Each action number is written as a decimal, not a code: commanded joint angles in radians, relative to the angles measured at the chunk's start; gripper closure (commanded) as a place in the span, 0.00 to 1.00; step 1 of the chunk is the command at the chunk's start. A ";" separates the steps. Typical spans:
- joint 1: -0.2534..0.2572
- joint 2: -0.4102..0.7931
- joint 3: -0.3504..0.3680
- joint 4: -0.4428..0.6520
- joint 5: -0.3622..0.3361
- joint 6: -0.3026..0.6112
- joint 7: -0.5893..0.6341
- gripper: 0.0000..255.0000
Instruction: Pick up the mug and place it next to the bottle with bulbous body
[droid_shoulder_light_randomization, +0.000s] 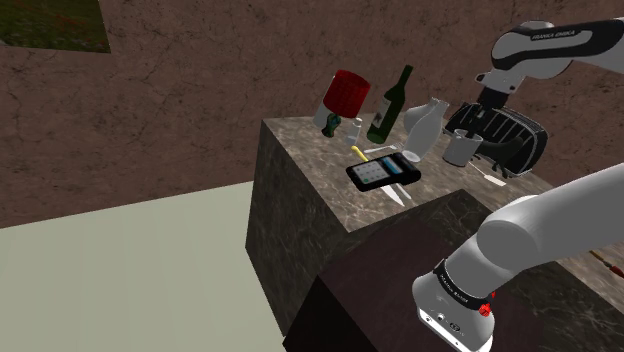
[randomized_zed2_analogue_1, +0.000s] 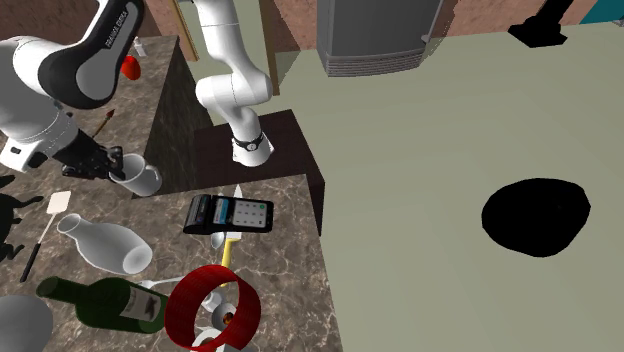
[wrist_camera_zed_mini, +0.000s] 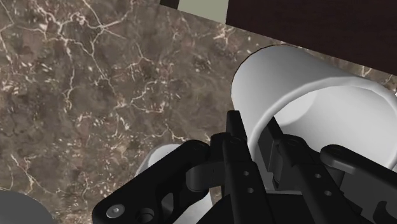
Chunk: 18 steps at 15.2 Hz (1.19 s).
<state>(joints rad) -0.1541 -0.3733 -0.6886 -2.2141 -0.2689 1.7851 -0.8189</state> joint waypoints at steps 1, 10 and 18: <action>0.000 0.006 -0.006 -0.022 -0.001 0.028 0.000 1.00; 0.003 0.050 -0.040 -0.110 0.002 0.157 -0.008 1.00; 0.012 0.110 -0.075 -0.176 0.019 0.277 -0.026 1.00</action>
<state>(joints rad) -0.1426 -0.2702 -0.7593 -2.3807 -0.2515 2.0457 -0.8425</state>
